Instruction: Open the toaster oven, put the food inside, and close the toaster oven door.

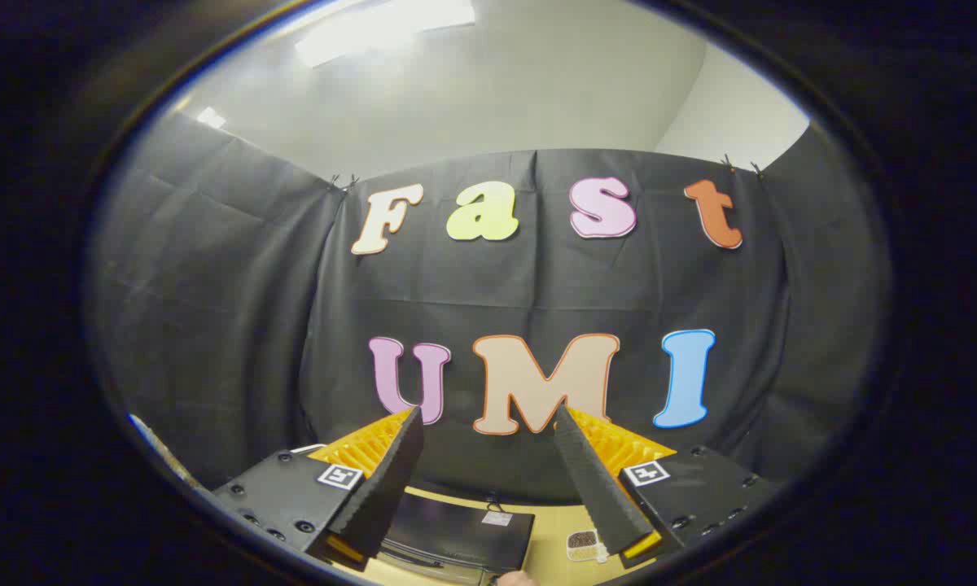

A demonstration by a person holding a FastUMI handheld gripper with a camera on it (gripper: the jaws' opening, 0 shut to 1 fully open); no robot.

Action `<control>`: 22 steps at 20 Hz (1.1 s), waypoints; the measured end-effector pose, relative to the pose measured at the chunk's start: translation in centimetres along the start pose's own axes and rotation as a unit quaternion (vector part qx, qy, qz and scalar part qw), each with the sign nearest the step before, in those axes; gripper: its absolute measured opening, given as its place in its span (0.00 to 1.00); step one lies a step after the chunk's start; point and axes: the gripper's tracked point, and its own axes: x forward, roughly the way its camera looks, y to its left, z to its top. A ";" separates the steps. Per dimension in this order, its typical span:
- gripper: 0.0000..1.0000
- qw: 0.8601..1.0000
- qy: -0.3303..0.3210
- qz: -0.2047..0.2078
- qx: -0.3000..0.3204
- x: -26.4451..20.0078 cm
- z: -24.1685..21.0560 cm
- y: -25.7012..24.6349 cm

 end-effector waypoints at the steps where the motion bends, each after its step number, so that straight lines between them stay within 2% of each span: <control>1: 1.00 1.000 0.001 0.002 0.001 0.0 -0.2 0.3; 10: 1.00 1.000 0.022 0.012 0.006 1.5 -2.9 1.4; 22: 1.00 0.994 0.102 0.043 0.014 1.9 -16.2 4.9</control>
